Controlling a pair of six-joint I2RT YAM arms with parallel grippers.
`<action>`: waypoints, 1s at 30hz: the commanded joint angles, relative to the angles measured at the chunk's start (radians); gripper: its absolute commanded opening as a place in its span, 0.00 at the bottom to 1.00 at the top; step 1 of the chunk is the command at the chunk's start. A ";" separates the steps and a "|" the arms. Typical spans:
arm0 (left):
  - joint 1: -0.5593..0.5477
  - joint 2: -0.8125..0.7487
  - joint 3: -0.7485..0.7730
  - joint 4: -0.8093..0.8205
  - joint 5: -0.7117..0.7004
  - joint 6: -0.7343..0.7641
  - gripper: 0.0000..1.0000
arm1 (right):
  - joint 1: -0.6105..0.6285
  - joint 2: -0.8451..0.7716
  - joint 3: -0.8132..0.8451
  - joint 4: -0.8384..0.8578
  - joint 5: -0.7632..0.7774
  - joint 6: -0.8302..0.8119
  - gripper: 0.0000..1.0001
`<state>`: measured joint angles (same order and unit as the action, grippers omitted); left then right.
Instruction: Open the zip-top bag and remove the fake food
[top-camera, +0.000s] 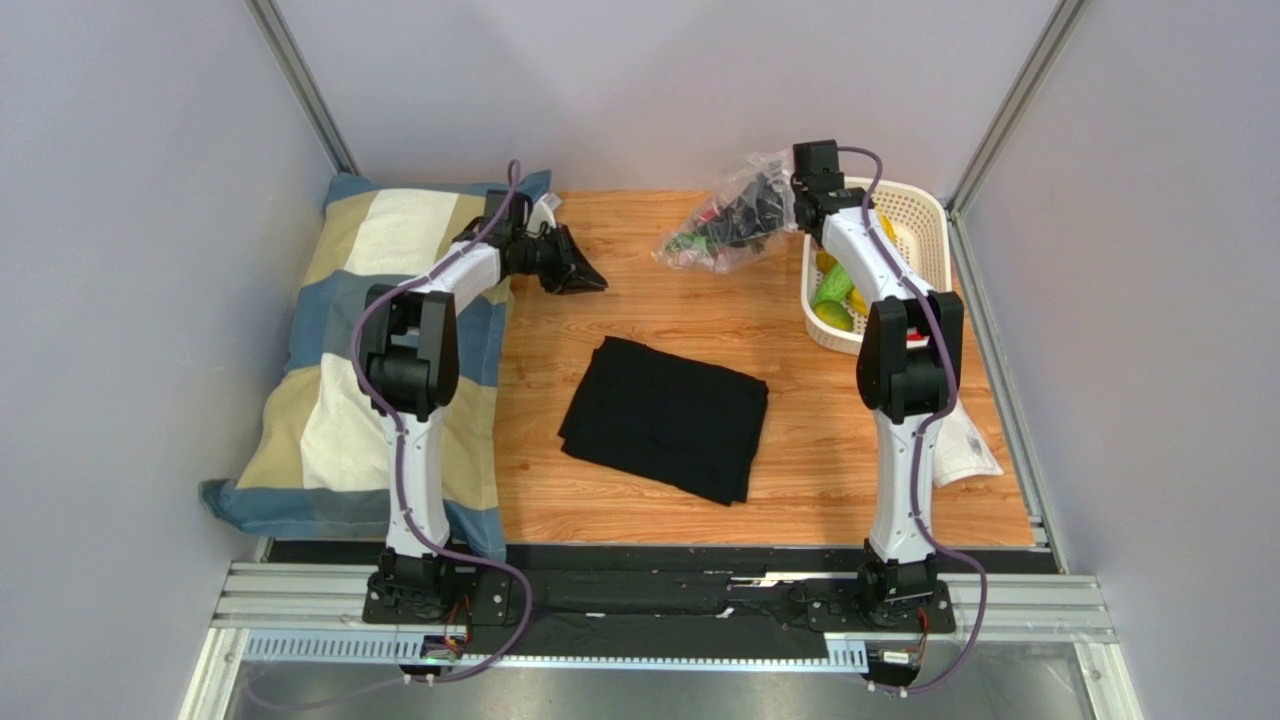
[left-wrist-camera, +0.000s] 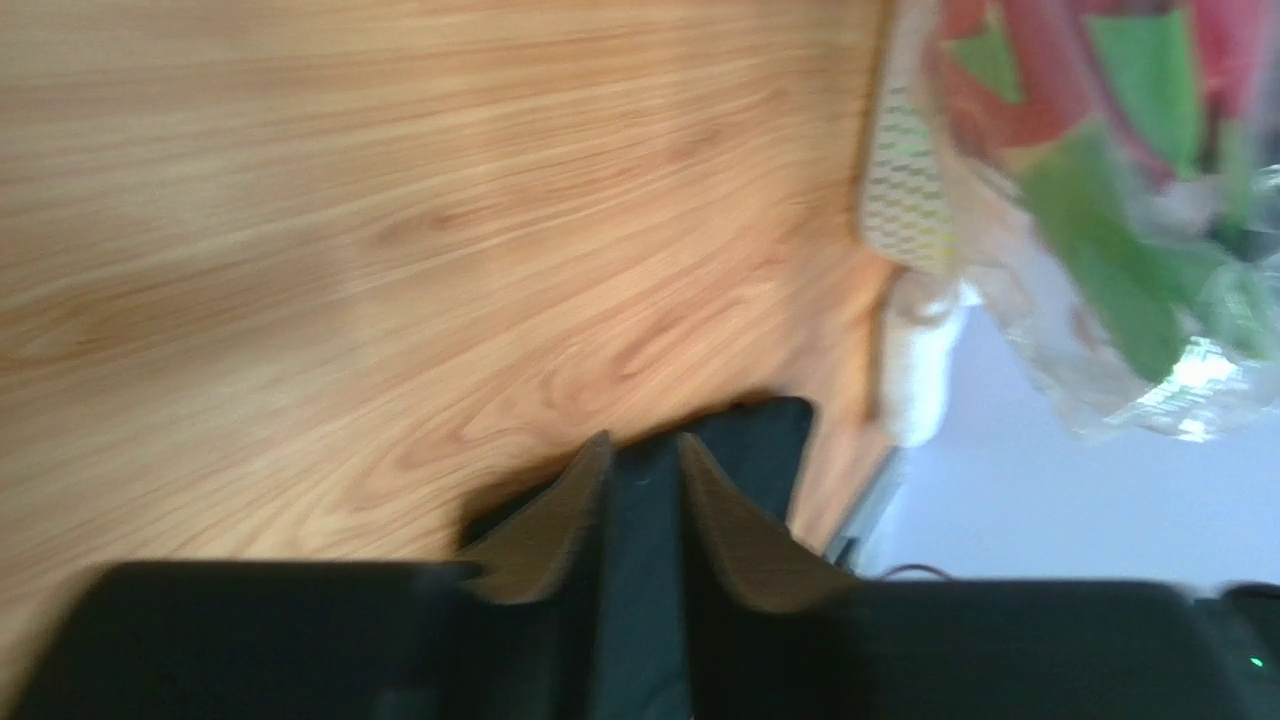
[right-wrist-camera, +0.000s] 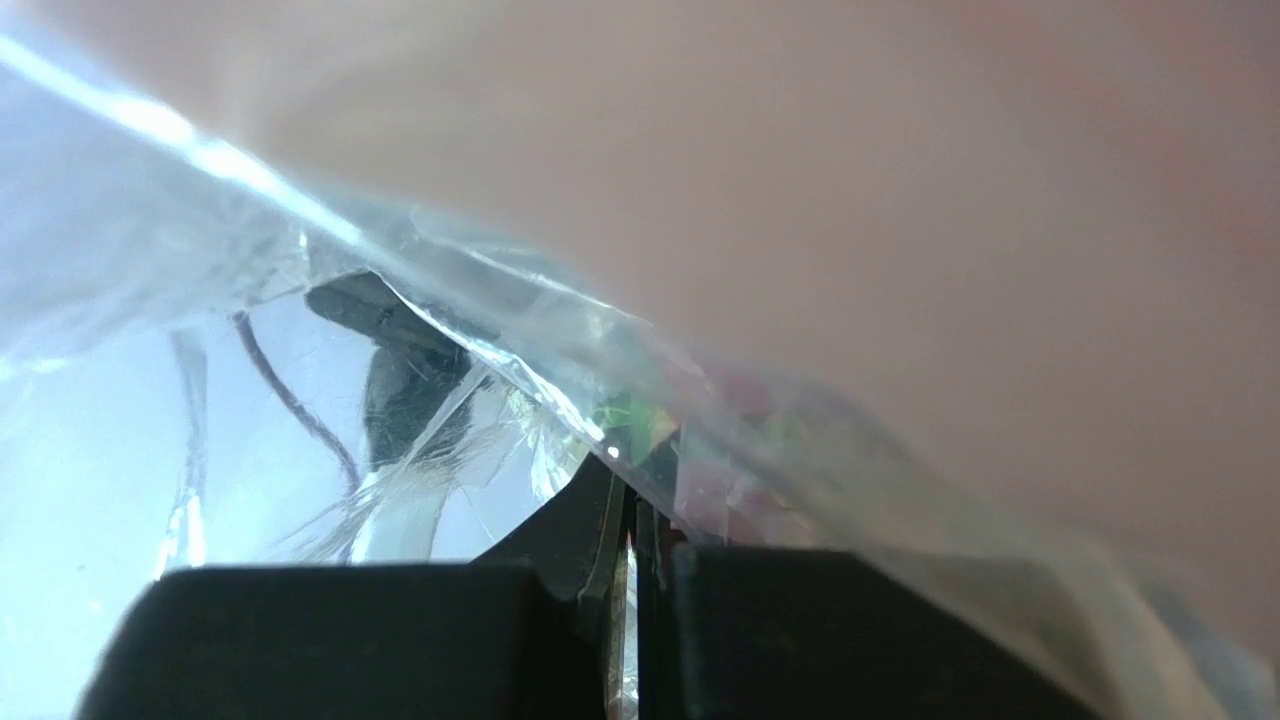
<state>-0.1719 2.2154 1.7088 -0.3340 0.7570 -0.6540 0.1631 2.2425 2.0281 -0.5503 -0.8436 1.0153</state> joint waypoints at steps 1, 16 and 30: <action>-0.043 -0.097 -0.075 0.425 0.297 -0.185 0.78 | 0.000 -0.077 0.049 0.018 -0.034 -0.032 0.00; -0.135 -0.007 0.067 0.547 0.415 -0.228 0.89 | 0.013 -0.072 0.040 0.055 -0.114 -0.007 0.00; -0.114 0.029 0.160 0.228 0.289 -0.032 0.25 | 0.035 -0.101 0.020 0.082 -0.130 0.013 0.00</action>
<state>-0.3000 2.2467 1.8275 -0.0158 1.0920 -0.7914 0.1944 2.2364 2.0293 -0.5369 -0.9161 1.0142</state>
